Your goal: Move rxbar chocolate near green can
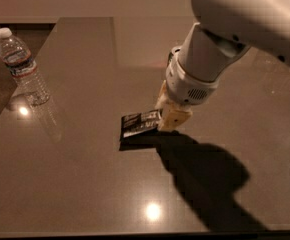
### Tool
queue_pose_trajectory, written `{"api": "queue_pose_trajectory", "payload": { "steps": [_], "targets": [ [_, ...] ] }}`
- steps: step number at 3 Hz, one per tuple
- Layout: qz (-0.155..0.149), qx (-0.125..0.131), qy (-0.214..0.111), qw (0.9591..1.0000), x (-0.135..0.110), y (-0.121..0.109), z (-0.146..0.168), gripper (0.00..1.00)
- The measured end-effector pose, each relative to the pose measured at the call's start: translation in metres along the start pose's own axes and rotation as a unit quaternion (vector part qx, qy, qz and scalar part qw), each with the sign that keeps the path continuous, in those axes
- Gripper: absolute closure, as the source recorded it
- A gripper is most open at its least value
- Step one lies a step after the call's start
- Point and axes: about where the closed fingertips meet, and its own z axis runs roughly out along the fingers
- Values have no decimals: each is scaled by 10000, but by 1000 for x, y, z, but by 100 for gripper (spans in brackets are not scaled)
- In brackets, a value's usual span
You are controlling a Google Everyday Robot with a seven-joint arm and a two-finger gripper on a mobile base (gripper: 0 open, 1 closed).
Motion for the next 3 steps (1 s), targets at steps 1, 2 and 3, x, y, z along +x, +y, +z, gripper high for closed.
{"api": "queue_pose_trajectory", "payload": {
  "steps": [1, 2, 3],
  "targets": [
    [368, 326, 180, 9986, 30, -35, -18, 100],
    [679, 601, 458, 9948, 62, -64, -29, 100],
    [837, 763, 715, 9910, 85, -81, -31, 100]
  ]
}}
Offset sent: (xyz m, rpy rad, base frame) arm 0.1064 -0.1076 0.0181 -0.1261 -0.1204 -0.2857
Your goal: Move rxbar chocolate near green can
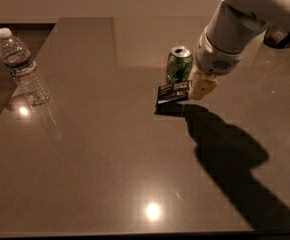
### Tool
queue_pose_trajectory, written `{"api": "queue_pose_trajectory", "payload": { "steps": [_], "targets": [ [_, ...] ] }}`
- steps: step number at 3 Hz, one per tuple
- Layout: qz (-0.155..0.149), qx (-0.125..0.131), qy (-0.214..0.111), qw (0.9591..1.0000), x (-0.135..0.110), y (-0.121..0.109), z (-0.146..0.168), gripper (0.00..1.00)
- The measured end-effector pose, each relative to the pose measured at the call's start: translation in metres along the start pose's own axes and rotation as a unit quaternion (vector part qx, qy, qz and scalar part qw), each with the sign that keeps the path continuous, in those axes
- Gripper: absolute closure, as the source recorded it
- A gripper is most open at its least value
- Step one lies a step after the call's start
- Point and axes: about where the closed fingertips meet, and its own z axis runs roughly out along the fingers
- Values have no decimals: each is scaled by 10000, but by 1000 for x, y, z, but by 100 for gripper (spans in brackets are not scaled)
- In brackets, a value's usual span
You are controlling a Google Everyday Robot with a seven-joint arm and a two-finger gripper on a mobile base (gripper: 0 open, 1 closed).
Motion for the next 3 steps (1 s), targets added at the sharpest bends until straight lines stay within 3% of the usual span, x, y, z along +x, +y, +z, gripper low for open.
{"api": "queue_pose_trajectory", "payload": {
  "steps": [1, 3],
  "targets": [
    [42, 89, 212, 9997, 13, -11, 5, 87],
    [-9, 73, 327, 9994, 21, -14, 6, 39]
  ]
}}
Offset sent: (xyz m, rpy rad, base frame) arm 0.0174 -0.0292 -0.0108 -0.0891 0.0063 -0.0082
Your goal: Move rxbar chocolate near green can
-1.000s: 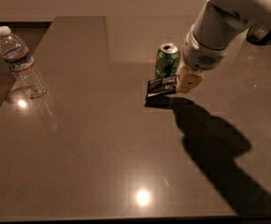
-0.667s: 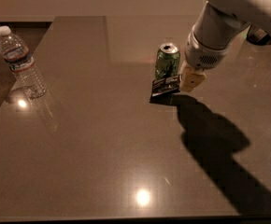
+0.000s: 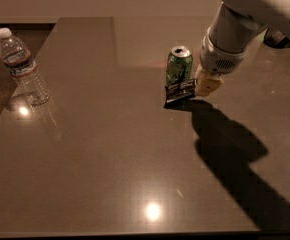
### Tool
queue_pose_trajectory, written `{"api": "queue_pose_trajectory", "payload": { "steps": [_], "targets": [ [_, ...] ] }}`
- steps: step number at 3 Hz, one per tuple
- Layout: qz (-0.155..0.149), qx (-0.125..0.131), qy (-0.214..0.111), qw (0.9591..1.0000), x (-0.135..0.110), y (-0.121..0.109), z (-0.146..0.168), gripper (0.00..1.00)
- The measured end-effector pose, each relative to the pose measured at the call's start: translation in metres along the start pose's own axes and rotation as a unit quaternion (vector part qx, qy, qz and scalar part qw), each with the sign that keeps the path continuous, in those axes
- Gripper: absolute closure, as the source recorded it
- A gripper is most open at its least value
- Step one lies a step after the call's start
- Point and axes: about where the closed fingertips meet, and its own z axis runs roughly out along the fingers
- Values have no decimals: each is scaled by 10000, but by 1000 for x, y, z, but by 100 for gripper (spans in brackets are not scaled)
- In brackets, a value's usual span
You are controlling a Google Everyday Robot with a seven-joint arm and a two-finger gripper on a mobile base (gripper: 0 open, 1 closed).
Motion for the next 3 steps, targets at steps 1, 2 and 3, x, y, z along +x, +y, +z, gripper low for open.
{"api": "queue_pose_trajectory", "payload": {
  "steps": [1, 2, 3],
  "targets": [
    [-3, 6, 1, 10000, 0, 0, 0, 17],
    [-5, 13, 2, 10000, 0, 1, -1, 0],
    [-6, 13, 2, 10000, 0, 1, -1, 0]
  ]
}}
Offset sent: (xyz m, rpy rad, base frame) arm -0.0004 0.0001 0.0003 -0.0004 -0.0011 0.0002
